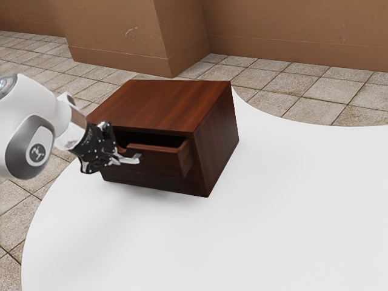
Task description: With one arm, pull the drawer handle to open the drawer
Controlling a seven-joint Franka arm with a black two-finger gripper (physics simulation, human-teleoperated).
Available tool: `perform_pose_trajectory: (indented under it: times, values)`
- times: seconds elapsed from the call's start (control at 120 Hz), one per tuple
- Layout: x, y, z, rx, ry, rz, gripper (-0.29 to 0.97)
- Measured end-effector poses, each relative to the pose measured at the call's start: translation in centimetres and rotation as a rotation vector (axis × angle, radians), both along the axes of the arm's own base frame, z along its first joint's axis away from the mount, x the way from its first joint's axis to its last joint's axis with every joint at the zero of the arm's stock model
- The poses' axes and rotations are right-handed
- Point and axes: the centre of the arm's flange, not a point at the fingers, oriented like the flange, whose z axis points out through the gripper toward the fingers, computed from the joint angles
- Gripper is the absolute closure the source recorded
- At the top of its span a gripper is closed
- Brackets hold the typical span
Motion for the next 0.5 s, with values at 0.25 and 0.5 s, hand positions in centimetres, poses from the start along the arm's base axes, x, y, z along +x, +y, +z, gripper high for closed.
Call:
perform_pose_trajectory:
  times: [0.25,0.5]
  values:
    - [-2.0,-0.5,0.1,-0.013,-0.011,-0.005,0.79]
    - [-3.7,-1.0,-0.2,-0.022,-0.020,-0.012,0.79]
